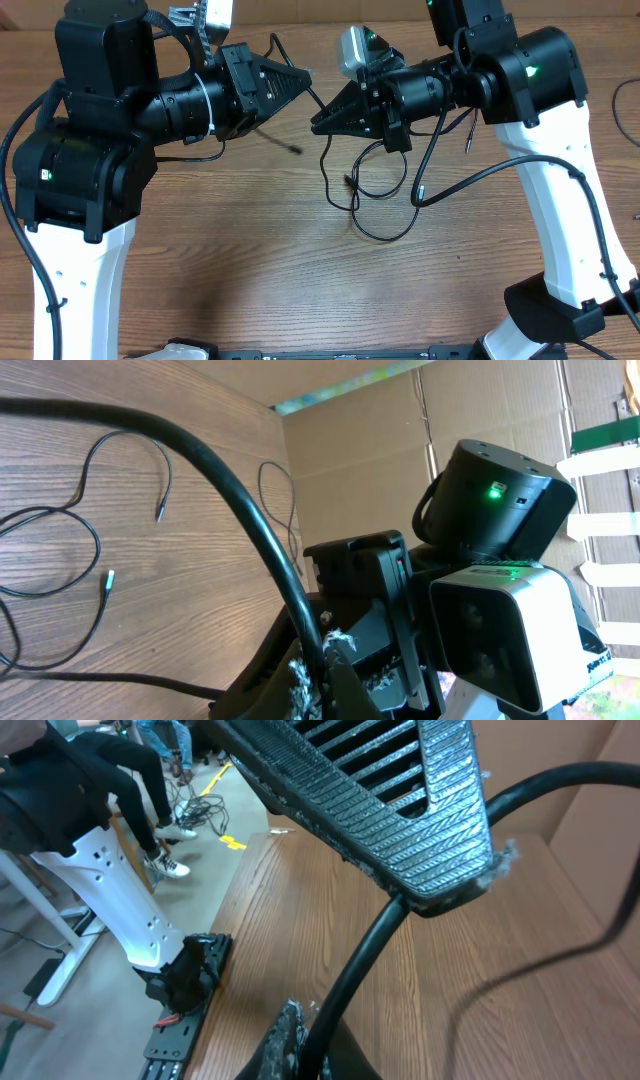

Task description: Untangle cables

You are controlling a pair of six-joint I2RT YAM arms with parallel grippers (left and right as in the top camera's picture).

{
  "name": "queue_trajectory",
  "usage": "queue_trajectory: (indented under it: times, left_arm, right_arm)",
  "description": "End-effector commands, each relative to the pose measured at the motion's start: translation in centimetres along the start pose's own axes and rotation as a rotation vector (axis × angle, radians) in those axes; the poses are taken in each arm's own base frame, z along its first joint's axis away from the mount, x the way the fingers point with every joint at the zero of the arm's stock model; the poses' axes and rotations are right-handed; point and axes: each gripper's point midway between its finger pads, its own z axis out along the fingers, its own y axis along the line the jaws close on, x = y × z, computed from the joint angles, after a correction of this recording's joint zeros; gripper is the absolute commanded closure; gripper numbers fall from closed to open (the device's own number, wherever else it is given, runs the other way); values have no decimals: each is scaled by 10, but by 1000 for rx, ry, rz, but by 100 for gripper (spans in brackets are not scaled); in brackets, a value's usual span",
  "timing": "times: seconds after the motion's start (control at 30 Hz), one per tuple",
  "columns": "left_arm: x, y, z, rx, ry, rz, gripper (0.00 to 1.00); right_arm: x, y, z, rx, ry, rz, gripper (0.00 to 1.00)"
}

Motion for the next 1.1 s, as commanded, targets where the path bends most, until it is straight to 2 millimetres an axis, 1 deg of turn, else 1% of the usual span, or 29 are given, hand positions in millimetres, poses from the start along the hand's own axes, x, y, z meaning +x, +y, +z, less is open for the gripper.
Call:
queue_trajectory:
  times: [0.0,0.03,0.07,0.1,0.17,0.23,0.27,0.3,0.43,0.53,0.57,0.67,0.8,0.87,0.93,1.0,1.07]
  left_arm:
    - [-3,-4,-4,-4,-26,31,94]
    - [-3,-4,-3,-3,-24,36,93]
    - [-2,-3,-4,-7,-22,32,91]
    - [-2,-3,-4,-9,-20,34,87]
    - [0,-3,-4,-4,-11,49,65]
    - [2,-5,-3,6,2,64,56]
    - [3,-5,-4,6,7,66,52]
    - [4,-3,-4,1,10,59,49]
    - [9,1,-4,-12,27,86,47]
    - [13,6,-4,-28,43,99,46]
    - [14,7,-4,-34,49,105,46]
    - [18,11,-5,-47,62,116,45]
    - [22,16,-5,-63,77,108,45]
    - [25,18,-5,-72,86,101,44]
    - [27,20,-6,-79,94,92,44]
    - [29,22,-6,-87,102,80,44]
    - [30,23,-6,-91,107,73,44]
  right_arm:
    - [-1,-10,-6,45,1,46,96]
    - [0,-17,-9,74,5,74,96]
    - [1,-28,-15,126,12,119,96]
    - [3,-40,-21,180,19,159,96]
    - [11,-68,-41,320,33,251,96]
    - [19,-91,-64,440,32,323,96]
    - [22,-101,-78,495,22,354,96]
    - [23,-109,-91,533,6,374,96]
    - [29,-135,-151,689,-83,466,96]
    - [39,-147,-206,820,-139,512,96]
    - [44,-149,-226,865,-153,529,96]
    - [62,-149,-276,977,-172,568,96]
    - [97,-140,-354,1211,-160,639,96]
    - [117,-130,-394,1353,-136,686,96]
    - [135,-118,-429,1482,-111,728,96]
    - [152,-101,-466,1604,-94,763,96]
    - [164,-89,-490,1669,-96,784,96]
